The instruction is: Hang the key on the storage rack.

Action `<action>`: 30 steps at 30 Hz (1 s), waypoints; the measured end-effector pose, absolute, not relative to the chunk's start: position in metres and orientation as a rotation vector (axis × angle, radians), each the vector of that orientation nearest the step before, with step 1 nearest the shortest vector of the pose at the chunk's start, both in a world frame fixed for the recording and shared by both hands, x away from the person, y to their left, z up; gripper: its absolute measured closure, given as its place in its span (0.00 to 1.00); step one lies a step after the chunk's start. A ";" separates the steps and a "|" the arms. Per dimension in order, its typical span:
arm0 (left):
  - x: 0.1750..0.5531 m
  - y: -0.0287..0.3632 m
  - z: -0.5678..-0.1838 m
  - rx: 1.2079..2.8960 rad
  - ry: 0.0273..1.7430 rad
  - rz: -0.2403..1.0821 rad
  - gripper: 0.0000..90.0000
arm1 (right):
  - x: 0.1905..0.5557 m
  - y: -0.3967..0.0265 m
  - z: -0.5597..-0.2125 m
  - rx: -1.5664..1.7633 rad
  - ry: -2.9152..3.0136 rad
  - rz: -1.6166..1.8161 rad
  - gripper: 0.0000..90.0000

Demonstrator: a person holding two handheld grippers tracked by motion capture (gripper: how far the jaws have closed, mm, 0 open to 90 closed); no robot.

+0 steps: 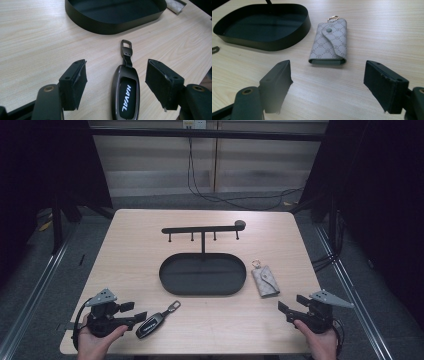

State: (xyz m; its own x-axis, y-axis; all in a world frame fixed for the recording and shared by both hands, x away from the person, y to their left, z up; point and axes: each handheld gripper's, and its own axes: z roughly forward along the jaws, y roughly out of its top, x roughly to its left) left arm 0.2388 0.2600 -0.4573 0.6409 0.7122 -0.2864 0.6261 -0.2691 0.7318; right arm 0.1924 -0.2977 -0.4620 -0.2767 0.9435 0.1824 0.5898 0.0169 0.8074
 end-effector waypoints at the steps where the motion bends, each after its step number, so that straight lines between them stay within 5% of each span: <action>1: 0.239 0.259 -0.457 1.982 1.054 0.128 0.38 | 0.193 -0.297 -0.463 1.559 1.904 1.156 0.24; 11: 0.239 0.262 -0.453 1.992 1.091 0.210 0.37 | 0.194 -0.296 -0.463 1.553 1.926 1.155 0.24; 30: 0.248 0.234 -0.447 2.201 0.974 0.110 0.46 | 0.193 -0.295 -0.463 1.552 1.930 1.148 0.26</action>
